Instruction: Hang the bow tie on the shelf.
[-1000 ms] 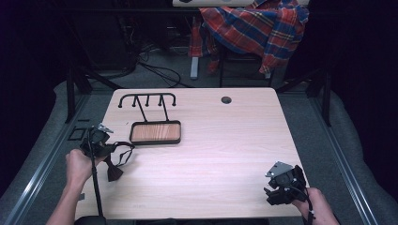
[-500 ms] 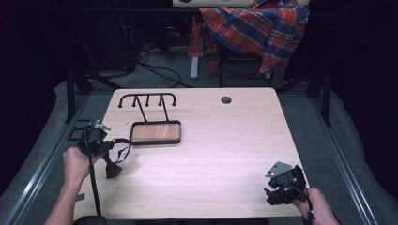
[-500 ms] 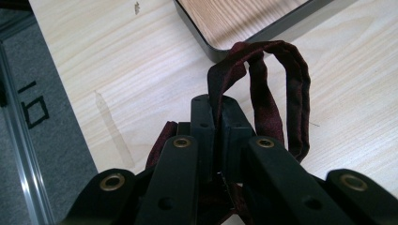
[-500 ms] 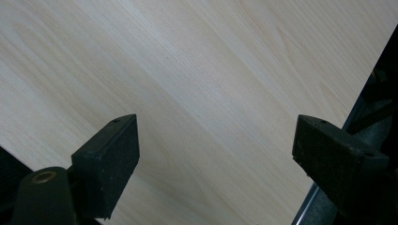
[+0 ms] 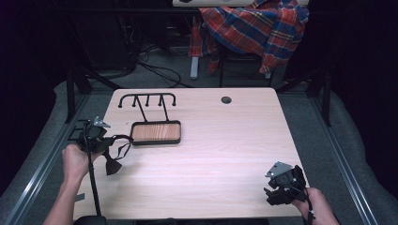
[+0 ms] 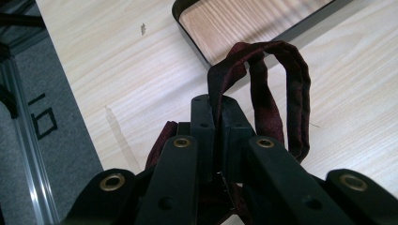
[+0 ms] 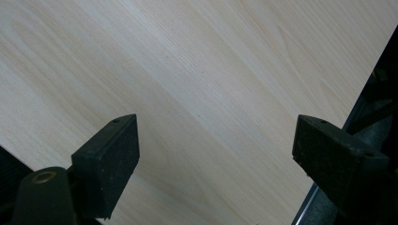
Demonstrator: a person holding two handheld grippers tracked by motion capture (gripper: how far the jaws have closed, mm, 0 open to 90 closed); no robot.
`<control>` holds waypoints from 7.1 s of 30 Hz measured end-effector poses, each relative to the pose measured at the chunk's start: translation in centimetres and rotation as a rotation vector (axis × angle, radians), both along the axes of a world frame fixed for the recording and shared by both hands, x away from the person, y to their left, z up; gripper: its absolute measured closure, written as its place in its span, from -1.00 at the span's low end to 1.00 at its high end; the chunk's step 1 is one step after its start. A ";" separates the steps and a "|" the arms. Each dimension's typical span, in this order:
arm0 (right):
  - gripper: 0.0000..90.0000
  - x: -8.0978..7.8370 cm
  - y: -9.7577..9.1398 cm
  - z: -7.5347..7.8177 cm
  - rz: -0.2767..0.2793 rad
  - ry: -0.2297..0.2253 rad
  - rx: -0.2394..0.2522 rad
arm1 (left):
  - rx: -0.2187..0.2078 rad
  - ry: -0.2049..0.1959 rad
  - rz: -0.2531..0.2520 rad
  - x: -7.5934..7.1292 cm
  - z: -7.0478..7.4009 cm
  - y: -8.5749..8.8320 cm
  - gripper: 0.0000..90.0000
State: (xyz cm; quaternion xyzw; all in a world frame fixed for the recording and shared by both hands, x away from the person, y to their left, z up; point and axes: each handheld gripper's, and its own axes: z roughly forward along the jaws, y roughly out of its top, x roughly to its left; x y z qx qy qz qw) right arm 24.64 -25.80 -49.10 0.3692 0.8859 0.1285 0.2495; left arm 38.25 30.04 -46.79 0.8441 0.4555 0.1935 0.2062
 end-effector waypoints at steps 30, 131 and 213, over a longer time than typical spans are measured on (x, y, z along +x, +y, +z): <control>-0.67 -0.2 -0.1 0.0 -0.014 -0.007 -0.001 | -0.021 -0.124 -0.020 1.1 3.6 -1.2 0.91; -0.67 0.0 0.0 0.1 -0.014 -0.003 -0.011 | -0.188 -0.156 0.246 9.0 0.3 0.4 0.88; -0.67 -0.2 0.0 0.0 -0.014 -0.010 -0.006 | -0.142 0.048 0.035 -3.2 1.0 -0.1 -0.98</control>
